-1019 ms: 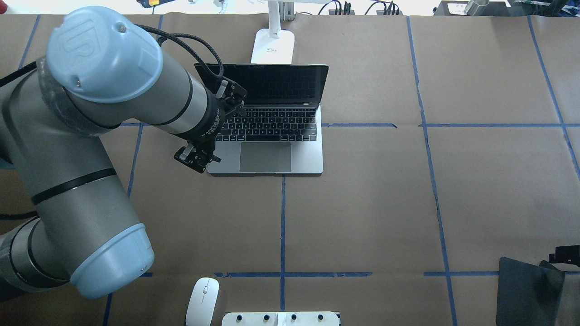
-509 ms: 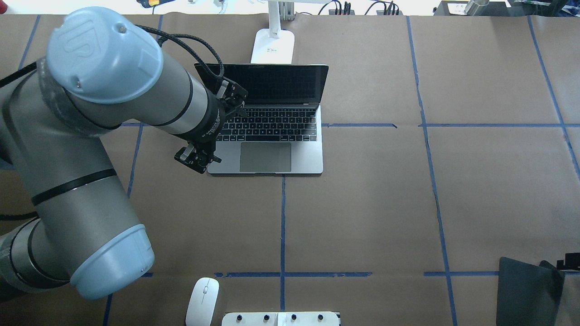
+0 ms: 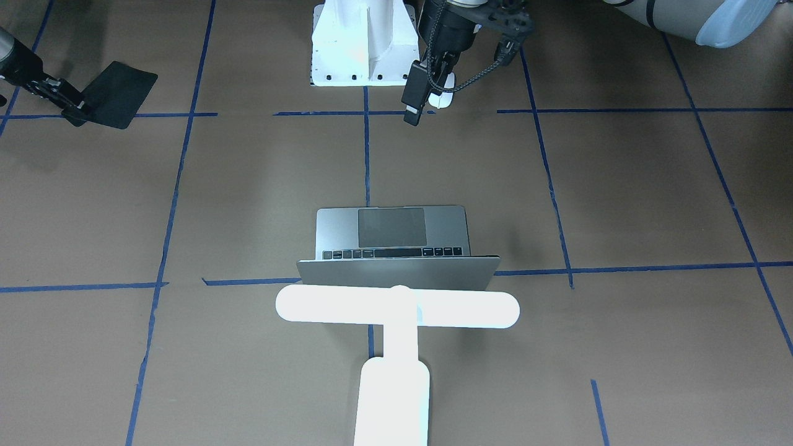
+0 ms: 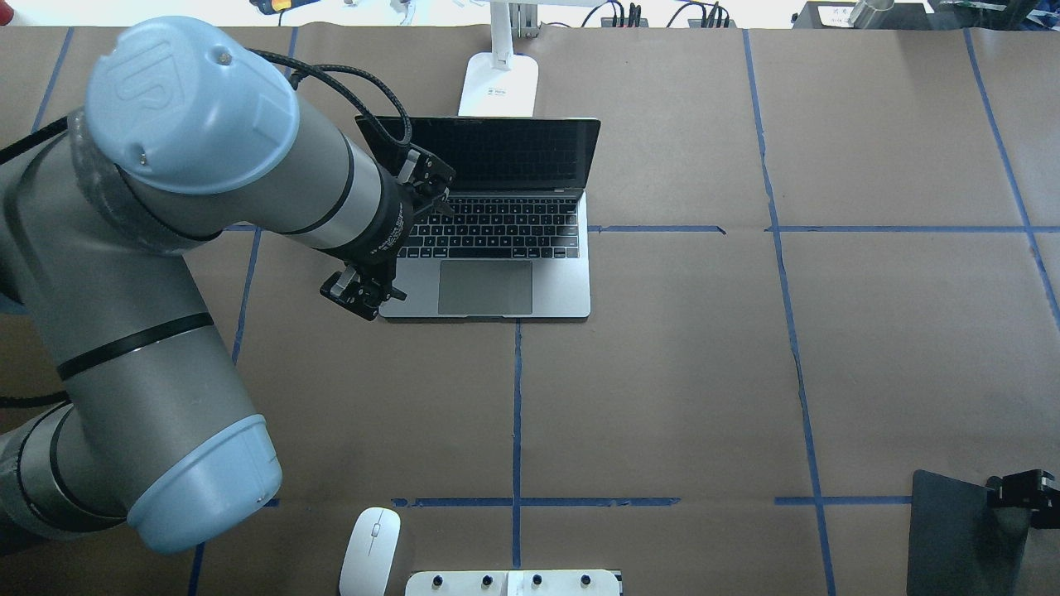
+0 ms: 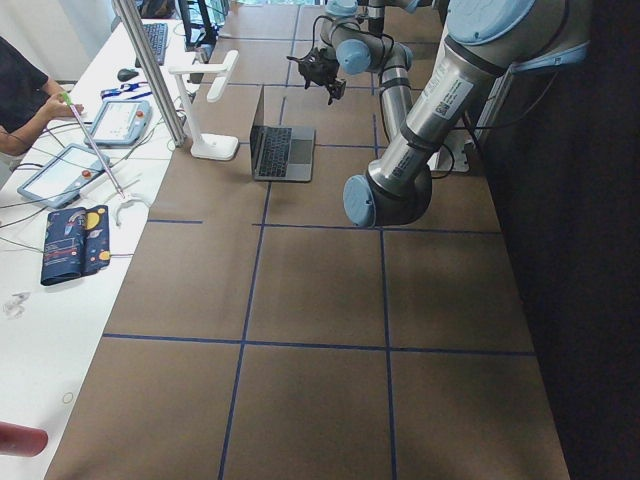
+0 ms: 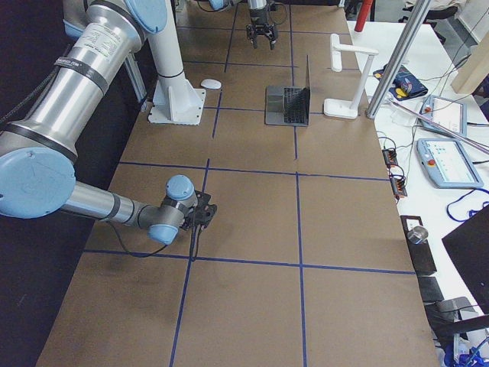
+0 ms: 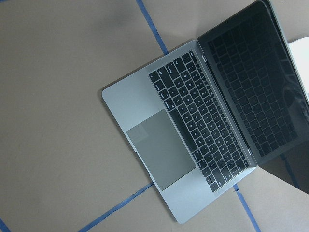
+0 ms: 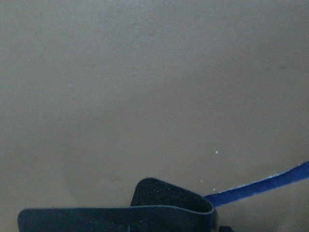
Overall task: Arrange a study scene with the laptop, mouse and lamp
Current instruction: 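Grasp the black mouse pad with the right gripper while the left arm withdraws, then drag the mouse pad beside the laptop while the left gripper reaches the mouse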
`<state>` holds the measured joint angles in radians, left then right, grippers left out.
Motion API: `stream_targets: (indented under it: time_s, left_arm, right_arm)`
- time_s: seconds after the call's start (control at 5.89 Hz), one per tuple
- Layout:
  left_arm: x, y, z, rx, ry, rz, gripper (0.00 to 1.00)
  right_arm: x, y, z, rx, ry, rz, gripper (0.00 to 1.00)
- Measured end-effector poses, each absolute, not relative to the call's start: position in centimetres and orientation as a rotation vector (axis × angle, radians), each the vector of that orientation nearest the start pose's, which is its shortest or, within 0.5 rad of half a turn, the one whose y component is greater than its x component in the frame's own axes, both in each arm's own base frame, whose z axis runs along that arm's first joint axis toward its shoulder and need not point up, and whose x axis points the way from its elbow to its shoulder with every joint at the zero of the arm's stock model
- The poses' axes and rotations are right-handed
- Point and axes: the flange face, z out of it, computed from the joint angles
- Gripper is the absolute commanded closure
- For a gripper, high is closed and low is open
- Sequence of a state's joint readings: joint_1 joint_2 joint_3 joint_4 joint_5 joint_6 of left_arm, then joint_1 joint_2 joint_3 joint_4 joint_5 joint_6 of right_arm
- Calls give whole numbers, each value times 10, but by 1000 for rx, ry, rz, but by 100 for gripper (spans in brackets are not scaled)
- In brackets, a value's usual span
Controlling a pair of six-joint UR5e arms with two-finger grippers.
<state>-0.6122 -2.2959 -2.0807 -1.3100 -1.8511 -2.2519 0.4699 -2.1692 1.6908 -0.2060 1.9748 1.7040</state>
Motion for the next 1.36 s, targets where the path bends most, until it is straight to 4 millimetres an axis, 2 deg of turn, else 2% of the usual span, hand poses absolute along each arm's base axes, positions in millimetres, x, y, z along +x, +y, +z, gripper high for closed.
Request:
stream_targets:
  time_s: [0.17,0.68,0.85,1.02,1.19,1.36]
  left_arm:
    - [386,-400,82,-305,1008,-1043,0]
    - [388,-398,89,-292,995,-1018,0]
    - [387,-388,98,-252,970,-931,0]
    - [382,-363,112,-200,936,-795,0]
    - [385,-326,127,-141,910,-659,0]
    - [401,-292,140,-97,883,-538,0]
  right_arm:
    - [-175,-193,674,-230,-929,378,100]
    - [-177,-193,660,-225,-955,367,100]
    - [-179,-195,647,-218,-978,363,100]
    - [-183,-198,628,-208,-1016,354,100]
    - [-189,-202,605,-193,-1063,346,100]
    - [-193,-212,588,-172,-1107,353,100]
